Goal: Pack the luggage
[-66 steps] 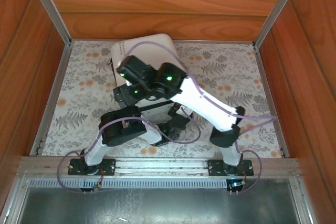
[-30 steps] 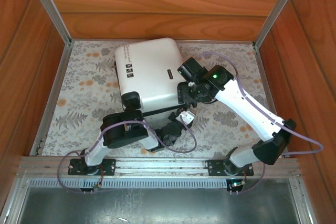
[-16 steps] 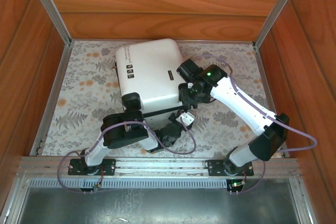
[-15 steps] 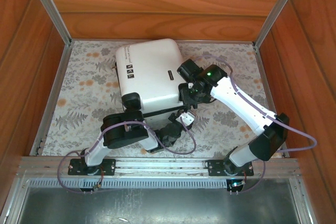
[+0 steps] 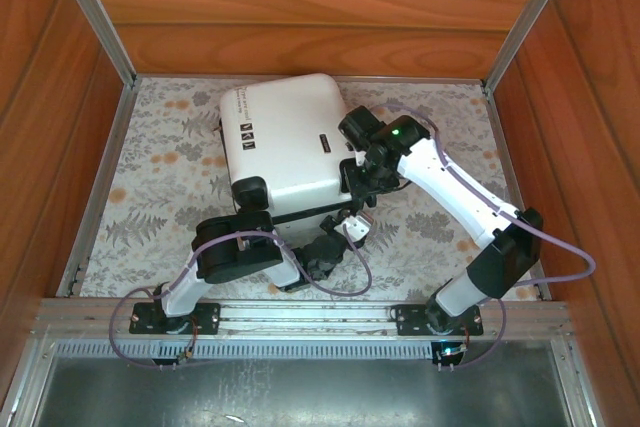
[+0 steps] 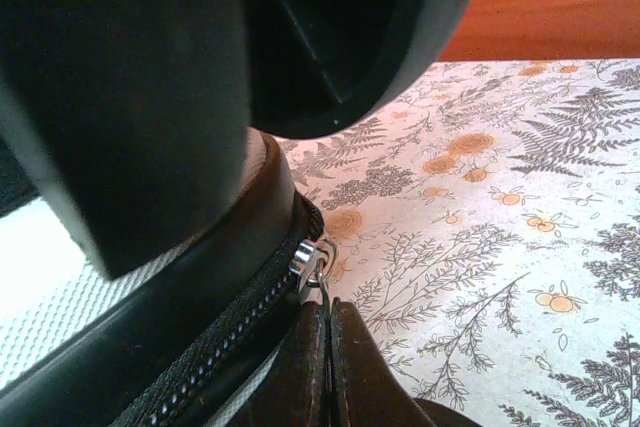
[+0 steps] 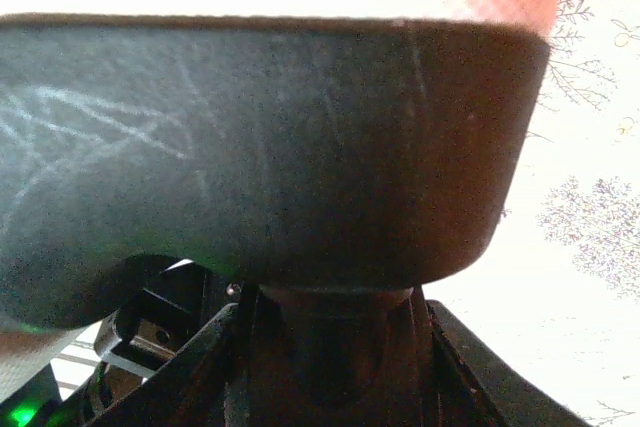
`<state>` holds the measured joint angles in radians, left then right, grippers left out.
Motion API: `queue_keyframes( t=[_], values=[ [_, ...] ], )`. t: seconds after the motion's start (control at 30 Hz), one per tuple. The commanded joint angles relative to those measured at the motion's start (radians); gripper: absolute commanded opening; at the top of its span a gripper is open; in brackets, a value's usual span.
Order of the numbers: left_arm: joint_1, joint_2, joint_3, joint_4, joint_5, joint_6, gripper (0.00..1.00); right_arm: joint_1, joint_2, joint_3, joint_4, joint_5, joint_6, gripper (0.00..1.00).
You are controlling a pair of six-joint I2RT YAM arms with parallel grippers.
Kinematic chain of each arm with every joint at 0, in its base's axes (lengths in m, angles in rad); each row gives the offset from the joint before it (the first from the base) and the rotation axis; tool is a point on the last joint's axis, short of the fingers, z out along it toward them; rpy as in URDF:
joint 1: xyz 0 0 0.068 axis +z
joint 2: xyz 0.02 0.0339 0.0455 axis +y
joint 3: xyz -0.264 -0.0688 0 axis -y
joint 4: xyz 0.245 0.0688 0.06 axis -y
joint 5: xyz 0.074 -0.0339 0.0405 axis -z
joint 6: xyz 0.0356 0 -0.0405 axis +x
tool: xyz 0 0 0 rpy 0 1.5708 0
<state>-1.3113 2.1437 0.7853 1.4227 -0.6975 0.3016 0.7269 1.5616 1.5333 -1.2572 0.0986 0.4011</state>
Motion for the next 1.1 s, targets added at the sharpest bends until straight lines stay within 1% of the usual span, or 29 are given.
queue_keyframes(
  t=[0.0, 0.07, 0.2, 0.37, 0.4, 0.43, 0.5, 0.63, 0.77, 0.93, 1.07],
  values=[
    [-0.034, 0.013, -0.003, -0.006, 0.100, 0.101, 0.00, 0.012, 0.015, 0.037, 0.158, -0.193, -0.082, 0.00],
    [-0.036, 0.018, 0.002, -0.006, 0.107, 0.122, 0.00, 0.012, 0.031, 0.064, 0.172, -0.280, -0.041, 0.00],
    [-0.040, 0.028, 0.018, -0.006, 0.112, 0.139, 0.00, 0.029, 0.052, 0.099, 0.226, -0.380, 0.067, 0.00],
    [-0.047, 0.044, 0.045, -0.005, 0.088, 0.155, 0.00, 0.123, 0.092, 0.159, 0.247, -0.331, 0.189, 0.00],
    [-0.047, 0.050, 0.055, -0.005, 0.072, 0.160, 0.00, 0.149, 0.092, 0.171, 0.259, -0.320, 0.216, 0.00],
    [-0.048, 0.056, 0.063, -0.007, 0.053, 0.164, 0.00, 0.171, 0.130, 0.179, 0.269, -0.310, 0.240, 0.00],
    [-0.048, 0.062, 0.077, -0.006, 0.023, 0.167, 0.00, 0.222, 0.157, 0.205, 0.289, -0.287, 0.285, 0.00],
    [-0.048, 0.066, 0.089, -0.007, -0.044, 0.160, 0.00, 0.299, 0.195, 0.244, 0.336, -0.262, 0.372, 0.00],
    [-0.050, 0.059, 0.081, -0.006, -0.118, 0.132, 0.00, 0.359, 0.187, 0.237, 0.432, -0.239, 0.465, 0.00],
    [-0.051, 0.065, 0.078, -0.006, -0.146, 0.097, 0.00, 0.423, 0.152, 0.191, 0.603, -0.194, 0.588, 0.00],
    [-0.051, 0.077, 0.090, -0.006, -0.162, 0.080, 0.00, 0.477, 0.195, 0.220, 0.700, -0.139, 0.643, 0.00]
  ],
)
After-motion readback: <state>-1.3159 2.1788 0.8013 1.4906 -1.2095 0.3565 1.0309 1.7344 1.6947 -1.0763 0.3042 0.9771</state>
